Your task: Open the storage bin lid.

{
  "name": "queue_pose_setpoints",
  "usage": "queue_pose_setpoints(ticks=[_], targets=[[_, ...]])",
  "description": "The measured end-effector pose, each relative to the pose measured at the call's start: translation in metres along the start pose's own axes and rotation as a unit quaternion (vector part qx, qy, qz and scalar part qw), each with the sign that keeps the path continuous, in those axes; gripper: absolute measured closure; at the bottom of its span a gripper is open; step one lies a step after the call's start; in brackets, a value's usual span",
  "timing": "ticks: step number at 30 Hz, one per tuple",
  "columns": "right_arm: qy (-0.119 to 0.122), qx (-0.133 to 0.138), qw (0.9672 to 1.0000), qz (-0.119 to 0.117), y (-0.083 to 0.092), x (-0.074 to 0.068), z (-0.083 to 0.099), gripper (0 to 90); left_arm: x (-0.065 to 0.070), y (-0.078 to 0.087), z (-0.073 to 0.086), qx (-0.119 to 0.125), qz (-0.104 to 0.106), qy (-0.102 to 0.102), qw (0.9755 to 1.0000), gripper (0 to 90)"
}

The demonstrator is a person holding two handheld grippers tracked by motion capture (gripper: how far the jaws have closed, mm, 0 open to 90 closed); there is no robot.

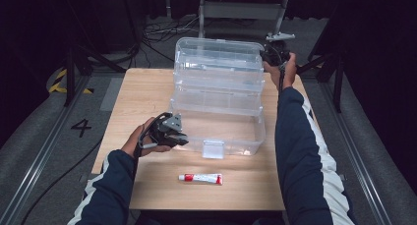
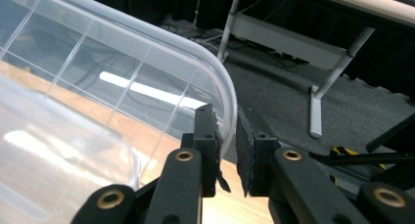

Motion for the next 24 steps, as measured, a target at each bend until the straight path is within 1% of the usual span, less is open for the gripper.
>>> queue_pose_setpoints(ticks=[1, 3, 4, 5, 6, 8, 13, 15, 17, 18, 19, 21, 24], targets=[[-0.003, -0.001, 1.0, -0.001, -0.001, 0.001, 0.002, 81.9, 0.0, 0.0, 0.0, 0.0, 0.002, -0.001, 1.0, 77.7], [-0.007, 0.002, 1.0, -0.003, 0.0, 0.001, 0.004, 80.4, 0.0, 0.0, 0.0, 0.001, 0.004, -0.001, 1.0, 78.3], [-0.003, -0.003, 1.0, -0.006, -0.001, 0.0, 0.005, 79.4, -0.001, 0.0, 0.0, 0.001, -0.006, -0.005, 1.0, 78.3], [0.005, -0.007, 0.9999, -0.007, -0.001, -0.001, 0.006, 79.3, -0.003, 0.0, 0.0, 0.002, 0.003, 0.005, 1.0, 77.5], [0.005, -0.006, 1.0, -0.006, 0.0, -0.002, 0.007, 79.3, -0.003, 0.0, 0.0, 0.006, 0.005, 0.004, 1.0, 78.5], [0.001, -0.003, 1.0, -0.009, 0.002, -0.002, 0.008, 78.7, -0.003, 0.0, 0.0, 0.004, 0.006, 0.004, 1.0, 78.8], [0.002, -0.001, 0.9999, -0.011, 0.008, -0.001, 0.011, 77.5, -0.003, 0.0, 0.0, 0.004, 0.004, 0.005, 1.0, 78.7], [-0.001, 0.003, 0.9999, -0.013, 0.012, 0.0, 0.012, 76.8, -0.003, 0.0, 0.0, 0.003, 0.003, 0.006, 1.0, 78.6], [0.002, 0.005, 0.9999, -0.014, 0.016, 0.0, 0.013, 76.1, -0.003, 0.0, -0.001, 0.004, 0.002, 0.005, 1.0, 78.5], [0.0, 0.009, 0.9998, -0.017, 0.018, 0.0, 0.013, 76.2, -0.003, 0.0, -0.001, 0.003, 0.003, 0.006, 1.0, 78.5], [0.001, 0.011, 0.9997, -0.024, 0.02, -0.001, 0.013, 76.2, -0.003, 0.0, -0.001, 0.003, 0.003, 0.006, 1.0, 78.5], [0.012, 0.009, 0.9996, -0.026, 0.025, -0.003, 0.015, 76.2, -0.003, 0.0, -0.001, 0.004, 0.003, 0.008, 1.0, 78.4], [0.012, 0.014, 0.9994, -0.029, 0.033, -0.004, 0.017, 76.2, -0.002, -0.001, -0.001, 0.003, 0.0, 0.01, 0.9999, 78.2]])
Point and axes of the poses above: each handheld gripper's, and its own axes: y roughly backward along the jaws, z roughly out of its underside, x roughly to its right, the point moved 4 cm from there along -y, roughly forward along the jaws, and after that the axes turned 14 degrees about y, right-handed, at the moved point
